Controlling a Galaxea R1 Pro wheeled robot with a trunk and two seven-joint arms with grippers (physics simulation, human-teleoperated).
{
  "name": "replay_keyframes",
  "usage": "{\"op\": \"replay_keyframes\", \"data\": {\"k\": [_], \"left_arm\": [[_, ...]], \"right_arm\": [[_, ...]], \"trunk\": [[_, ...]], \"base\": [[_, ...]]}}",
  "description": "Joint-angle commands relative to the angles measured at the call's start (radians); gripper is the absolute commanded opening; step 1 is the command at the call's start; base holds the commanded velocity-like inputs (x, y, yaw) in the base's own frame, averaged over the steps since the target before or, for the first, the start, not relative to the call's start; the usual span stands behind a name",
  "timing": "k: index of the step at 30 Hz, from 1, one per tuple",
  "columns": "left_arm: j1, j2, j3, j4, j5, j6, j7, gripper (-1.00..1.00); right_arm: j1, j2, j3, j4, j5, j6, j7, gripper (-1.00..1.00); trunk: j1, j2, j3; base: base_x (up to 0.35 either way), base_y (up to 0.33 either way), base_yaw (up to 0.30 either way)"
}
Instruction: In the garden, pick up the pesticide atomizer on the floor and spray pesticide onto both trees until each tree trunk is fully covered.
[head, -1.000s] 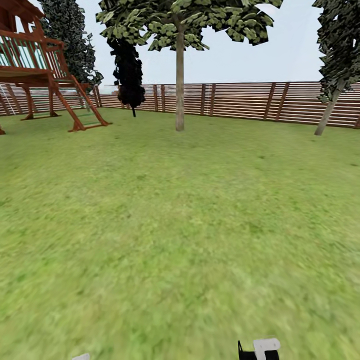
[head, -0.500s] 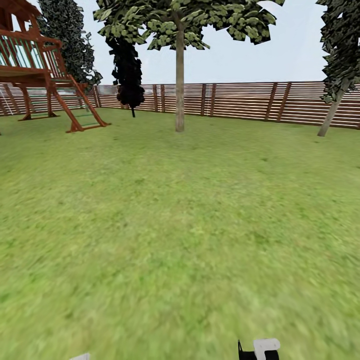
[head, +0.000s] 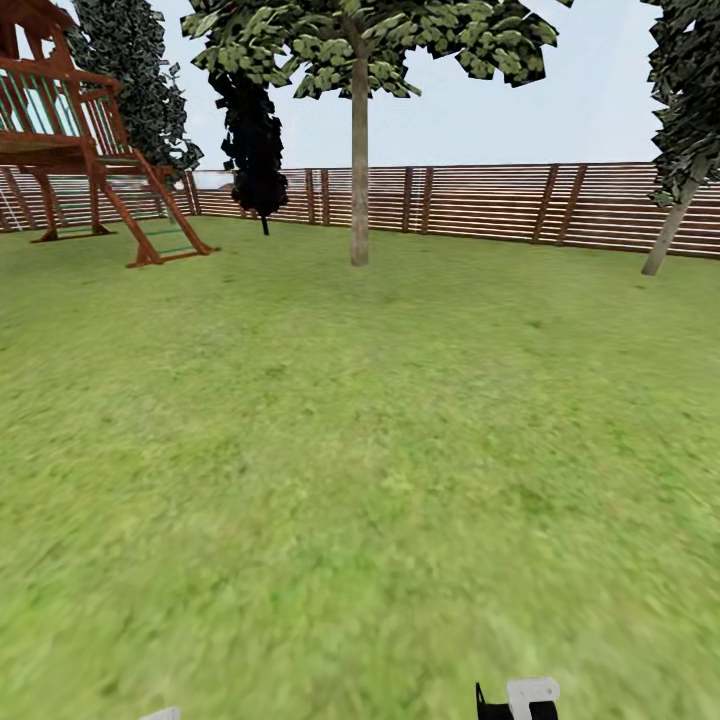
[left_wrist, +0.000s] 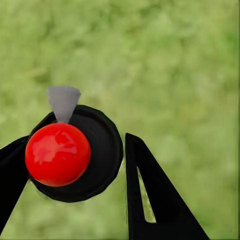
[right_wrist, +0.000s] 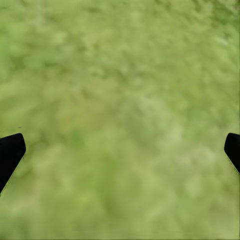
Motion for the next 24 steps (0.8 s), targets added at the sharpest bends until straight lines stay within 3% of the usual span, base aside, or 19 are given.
{"op": "replay_keyframes", "data": {"k": [1, 24], "left_arm": [[-0.001, 0.001, -0.008, -0.001, 0.001, -0.002, 0.008, -1.00], [-0.001, 0.000, -0.009, -0.001, 0.001, -0.002, 0.008, -1.00]], "right_arm": [[0.000, 0.000, 0.008, 0.001, 0.005, 0.000, -0.010, 1.00], [-0.001, 0.000, 0.008, 0.001, 0.005, 0.000, -0.010, 1.00]], "trunk": [[0.000, 0.000, -0.001], [0.000, 0.000, -0.001]], "base": [[0.339, 0.000, 0.000], [0.339, 0.000, 0.000]]}}
